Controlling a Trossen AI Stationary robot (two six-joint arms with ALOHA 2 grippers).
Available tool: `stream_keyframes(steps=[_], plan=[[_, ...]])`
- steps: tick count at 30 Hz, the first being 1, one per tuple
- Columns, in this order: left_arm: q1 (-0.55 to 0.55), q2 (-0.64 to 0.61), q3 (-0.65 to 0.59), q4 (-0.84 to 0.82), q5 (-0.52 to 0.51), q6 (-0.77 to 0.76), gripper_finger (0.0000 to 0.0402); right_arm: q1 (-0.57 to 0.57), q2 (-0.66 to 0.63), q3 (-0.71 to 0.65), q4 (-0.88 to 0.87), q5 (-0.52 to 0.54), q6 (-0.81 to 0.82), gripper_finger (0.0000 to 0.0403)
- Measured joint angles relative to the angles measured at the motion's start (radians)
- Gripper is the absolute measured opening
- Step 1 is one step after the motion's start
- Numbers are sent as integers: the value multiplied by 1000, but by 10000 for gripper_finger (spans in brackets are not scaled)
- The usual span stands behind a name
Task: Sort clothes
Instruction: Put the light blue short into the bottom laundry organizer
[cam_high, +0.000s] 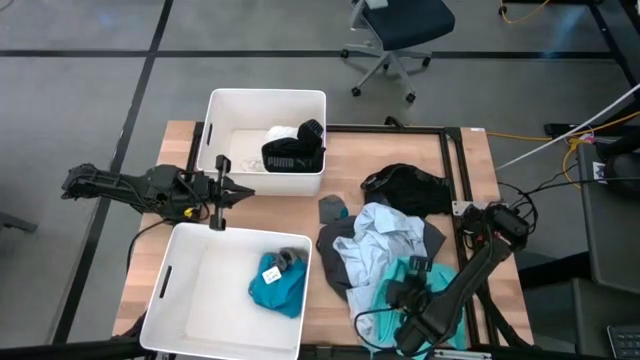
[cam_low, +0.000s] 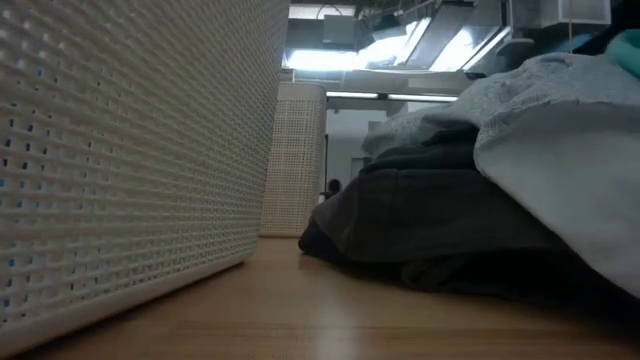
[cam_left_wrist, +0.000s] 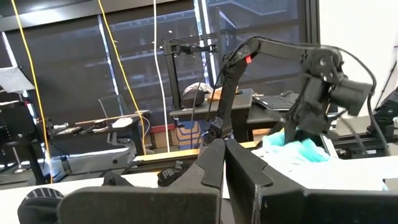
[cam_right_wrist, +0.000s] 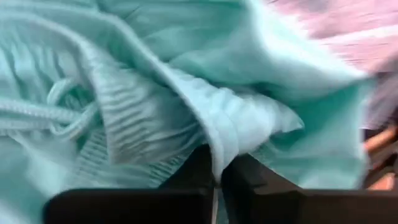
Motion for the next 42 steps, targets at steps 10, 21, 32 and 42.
stream_keyframes(steps=[10,21,32,42], plan=[[0,0,0,0,0,-1,5,-31,-31,261,-37,299,-59,8],[0,0,0,0,0,1,5,-105,-39,490,-33,560,-307,8],[0,0,0,0,0,2,5,-204,-41,687,219,613,-682,7],[0,0,0,0,0,3,5,-298,-41,738,684,579,-1180,9]])
